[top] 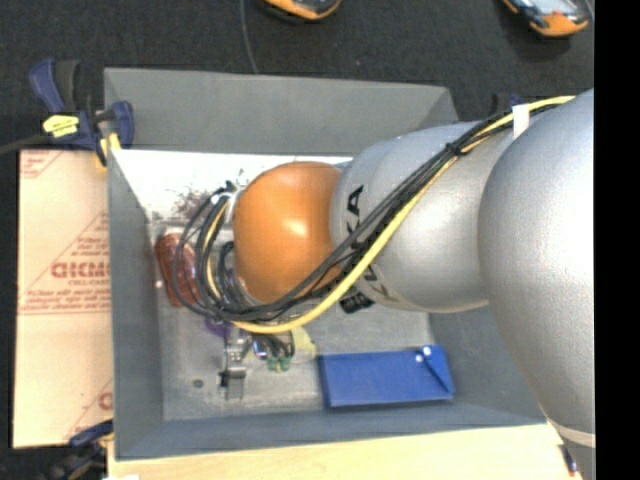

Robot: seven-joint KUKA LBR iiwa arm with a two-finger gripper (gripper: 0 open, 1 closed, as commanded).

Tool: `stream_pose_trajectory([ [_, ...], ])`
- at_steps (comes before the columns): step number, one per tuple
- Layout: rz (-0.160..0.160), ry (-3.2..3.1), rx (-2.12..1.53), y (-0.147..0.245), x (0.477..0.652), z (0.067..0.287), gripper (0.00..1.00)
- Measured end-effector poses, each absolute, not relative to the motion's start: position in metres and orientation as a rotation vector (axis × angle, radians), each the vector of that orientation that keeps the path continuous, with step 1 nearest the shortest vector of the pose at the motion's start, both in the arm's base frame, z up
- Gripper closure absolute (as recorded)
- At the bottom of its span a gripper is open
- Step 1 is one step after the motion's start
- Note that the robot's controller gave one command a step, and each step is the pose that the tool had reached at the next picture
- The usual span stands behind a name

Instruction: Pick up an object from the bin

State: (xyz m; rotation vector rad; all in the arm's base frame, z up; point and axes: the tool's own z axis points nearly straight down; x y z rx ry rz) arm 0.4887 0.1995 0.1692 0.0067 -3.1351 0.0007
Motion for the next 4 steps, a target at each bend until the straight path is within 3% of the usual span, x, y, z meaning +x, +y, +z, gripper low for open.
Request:
stream_pose_trajectory([
  [1,-0.003,-3.143,0.001,0.199,0.491,0.173,0.00],
  [2,-0.004,-3.147,0.120,0.182,0.533,0.120,0.00],
  [3,-0.008,-3.146,0.207,0.153,0.562,0.081,0.00],
  [4,-0.006,-3.122,0.390,0.114,0.568,0.073,0.00],
])
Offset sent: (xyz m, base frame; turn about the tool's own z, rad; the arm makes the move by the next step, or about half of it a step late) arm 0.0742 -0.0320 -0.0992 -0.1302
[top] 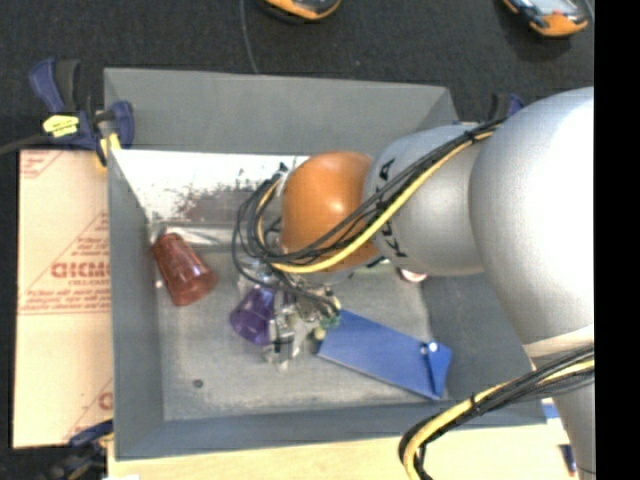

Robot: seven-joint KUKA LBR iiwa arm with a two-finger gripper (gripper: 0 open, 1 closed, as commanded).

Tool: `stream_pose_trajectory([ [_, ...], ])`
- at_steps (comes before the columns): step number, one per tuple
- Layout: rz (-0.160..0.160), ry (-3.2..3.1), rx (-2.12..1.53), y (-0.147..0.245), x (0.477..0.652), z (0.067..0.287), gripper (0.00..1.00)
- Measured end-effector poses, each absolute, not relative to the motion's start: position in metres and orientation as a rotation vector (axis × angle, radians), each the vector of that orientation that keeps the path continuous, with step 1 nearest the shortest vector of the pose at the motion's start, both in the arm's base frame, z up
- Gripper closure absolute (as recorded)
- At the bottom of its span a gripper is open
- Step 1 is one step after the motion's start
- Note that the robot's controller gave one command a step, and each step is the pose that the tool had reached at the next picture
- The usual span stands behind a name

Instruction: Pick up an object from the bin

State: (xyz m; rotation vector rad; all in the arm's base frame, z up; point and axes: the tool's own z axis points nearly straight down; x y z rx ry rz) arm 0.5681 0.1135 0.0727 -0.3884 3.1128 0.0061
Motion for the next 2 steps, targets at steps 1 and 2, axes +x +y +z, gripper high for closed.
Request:
stream_pose_trajectory([
  [1,0.011,3.117,-0.272,0.1263,0.5667,0.0785,1.00],
  [2,0.013,3.117,-0.260,0.1299,0.5665,0.0794,1.00],
])
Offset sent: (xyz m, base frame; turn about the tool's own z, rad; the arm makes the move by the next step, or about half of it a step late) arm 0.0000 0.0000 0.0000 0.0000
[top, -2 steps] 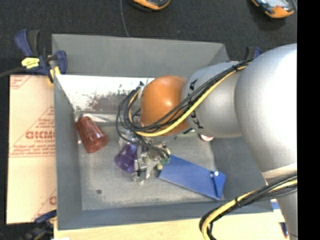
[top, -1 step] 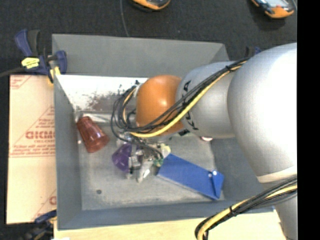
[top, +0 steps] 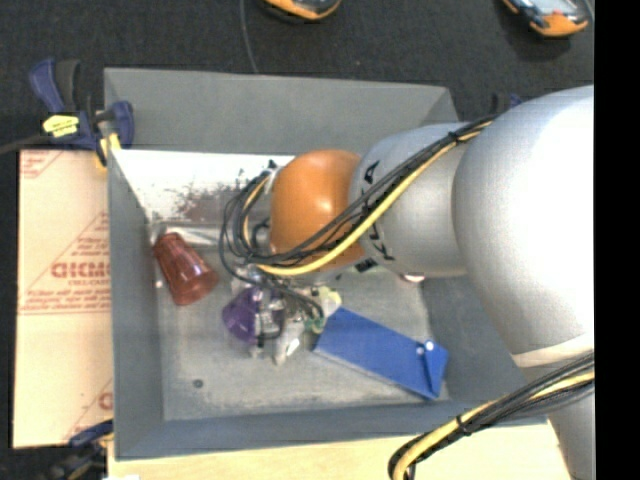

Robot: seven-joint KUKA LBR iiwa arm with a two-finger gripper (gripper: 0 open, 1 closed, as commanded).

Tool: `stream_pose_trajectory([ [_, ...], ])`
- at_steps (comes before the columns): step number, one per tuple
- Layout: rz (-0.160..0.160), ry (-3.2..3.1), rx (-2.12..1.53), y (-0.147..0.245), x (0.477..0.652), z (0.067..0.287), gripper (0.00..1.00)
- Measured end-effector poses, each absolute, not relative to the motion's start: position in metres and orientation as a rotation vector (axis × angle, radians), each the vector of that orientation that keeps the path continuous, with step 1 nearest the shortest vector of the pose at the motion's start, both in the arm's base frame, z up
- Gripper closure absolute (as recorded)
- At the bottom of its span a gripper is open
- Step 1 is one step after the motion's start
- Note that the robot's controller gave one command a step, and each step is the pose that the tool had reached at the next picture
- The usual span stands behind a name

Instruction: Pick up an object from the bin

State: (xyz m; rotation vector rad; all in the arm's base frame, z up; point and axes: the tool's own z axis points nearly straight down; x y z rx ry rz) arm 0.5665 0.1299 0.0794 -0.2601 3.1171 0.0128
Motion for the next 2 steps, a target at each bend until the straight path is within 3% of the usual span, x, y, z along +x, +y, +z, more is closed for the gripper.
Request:
stream_pose_trajectory([
  [1,0.010,3.117,-0.320,0.126,0.565,0.138,1.00],
  [2,0.012,3.125,-0.254,0.120,0.584,0.208,1.00],
])
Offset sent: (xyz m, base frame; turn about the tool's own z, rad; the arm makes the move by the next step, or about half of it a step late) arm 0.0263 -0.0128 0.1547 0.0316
